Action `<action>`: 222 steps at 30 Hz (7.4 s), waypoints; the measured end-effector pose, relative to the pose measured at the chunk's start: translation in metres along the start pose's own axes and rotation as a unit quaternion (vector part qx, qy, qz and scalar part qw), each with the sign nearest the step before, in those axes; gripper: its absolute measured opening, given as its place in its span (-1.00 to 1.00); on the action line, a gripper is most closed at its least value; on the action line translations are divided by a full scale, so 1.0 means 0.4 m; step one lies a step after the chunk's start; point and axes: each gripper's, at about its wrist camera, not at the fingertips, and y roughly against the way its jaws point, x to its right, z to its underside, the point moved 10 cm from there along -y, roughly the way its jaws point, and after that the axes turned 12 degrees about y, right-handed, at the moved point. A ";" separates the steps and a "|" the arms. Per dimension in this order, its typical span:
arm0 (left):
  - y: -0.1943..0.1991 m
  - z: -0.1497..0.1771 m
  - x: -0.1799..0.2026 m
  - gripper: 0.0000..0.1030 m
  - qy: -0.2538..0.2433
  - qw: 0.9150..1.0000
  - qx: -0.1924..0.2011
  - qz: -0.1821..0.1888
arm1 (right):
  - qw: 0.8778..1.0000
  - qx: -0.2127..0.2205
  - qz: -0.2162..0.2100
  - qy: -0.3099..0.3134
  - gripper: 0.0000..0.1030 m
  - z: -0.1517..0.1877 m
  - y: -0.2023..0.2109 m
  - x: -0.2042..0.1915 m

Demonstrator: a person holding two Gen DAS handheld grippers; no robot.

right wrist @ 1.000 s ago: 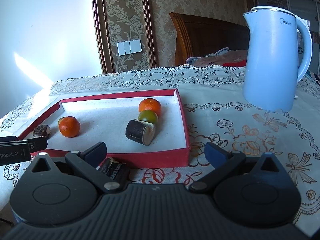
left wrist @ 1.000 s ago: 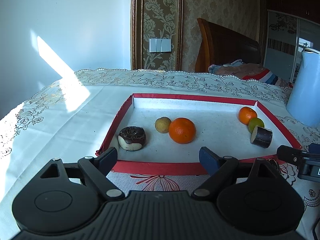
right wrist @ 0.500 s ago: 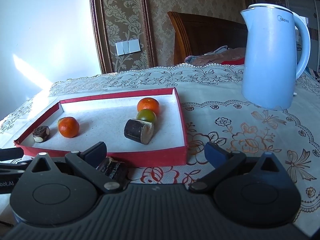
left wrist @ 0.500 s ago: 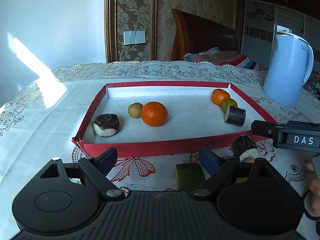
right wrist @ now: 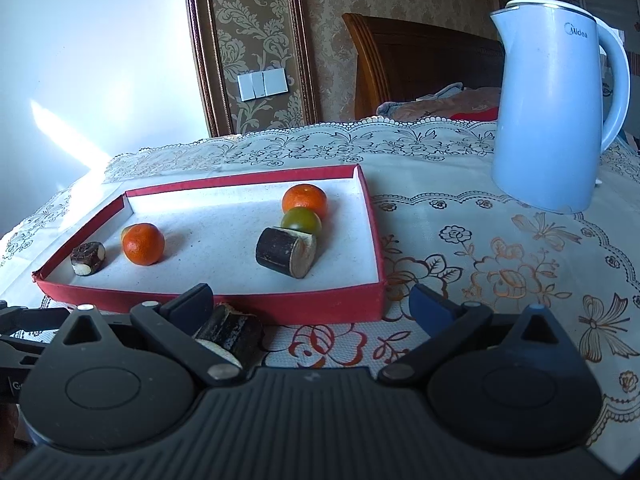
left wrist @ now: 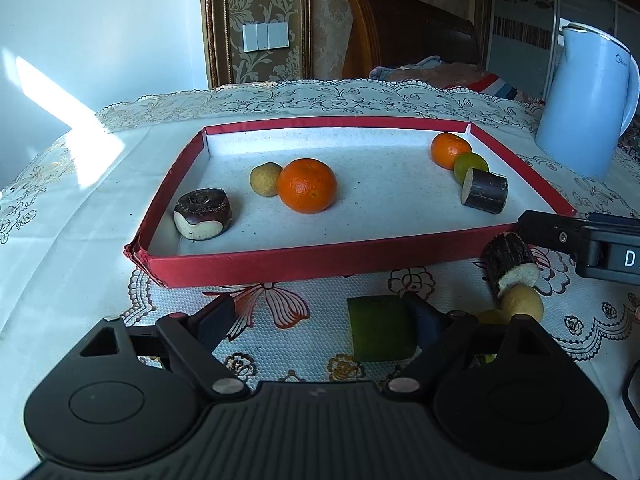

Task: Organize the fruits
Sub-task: 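Move the left tool to the green cube while the right tool approaches another eggplant chunk, then grasp the green cube with the left tool while the right tool grasps the eggplant chunk, then carry the green cube into the tray with the left tool while the right tool carries the eggplant chunk in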

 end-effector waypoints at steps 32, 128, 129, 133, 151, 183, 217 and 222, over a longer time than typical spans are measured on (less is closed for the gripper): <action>0.003 -0.006 -0.028 0.75 -0.006 0.999 0.010 -0.030 | 0.998 -0.061 -0.030 0.016 0.66 0.033 -0.034 -0.082; 0.076 -0.063 -0.098 -0.49 0.103 0.992 0.076 0.012 | 0.997 0.030 -0.010 0.064 -0.25 -0.009 0.053 -0.101; 0.075 -0.064 -0.100 -0.49 0.105 0.992 0.076 0.012 | 0.997 0.031 -0.009 0.066 -0.25 -0.011 0.056 -0.101; 0.075 -0.068 -0.102 -0.49 0.103 0.991 0.079 0.006 | 0.997 0.037 -0.011 0.063 -0.25 -0.016 0.063 -0.097; 0.068 0.008 -0.060 -0.42 0.018 0.998 0.047 -0.025 | 0.998 0.029 -0.031 0.045 -0.25 -0.004 0.058 -0.096; 0.027 -0.126 -0.013 -0.47 0.051 0.998 0.038 0.003 | 0.997 0.025 -0.009 0.066 -0.25 -0.093 -0.013 -0.103; -0.132 -0.183 -0.046 -0.48 0.040 0.996 0.041 -0.071 | 0.994 -0.014 0.023 0.110 -0.26 -0.144 -0.241 -0.146; -0.143 -0.191 -0.043 -0.47 0.034 0.995 0.045 -0.077 | 0.995 -0.022 0.018 0.100 -0.26 -0.147 -0.254 -0.138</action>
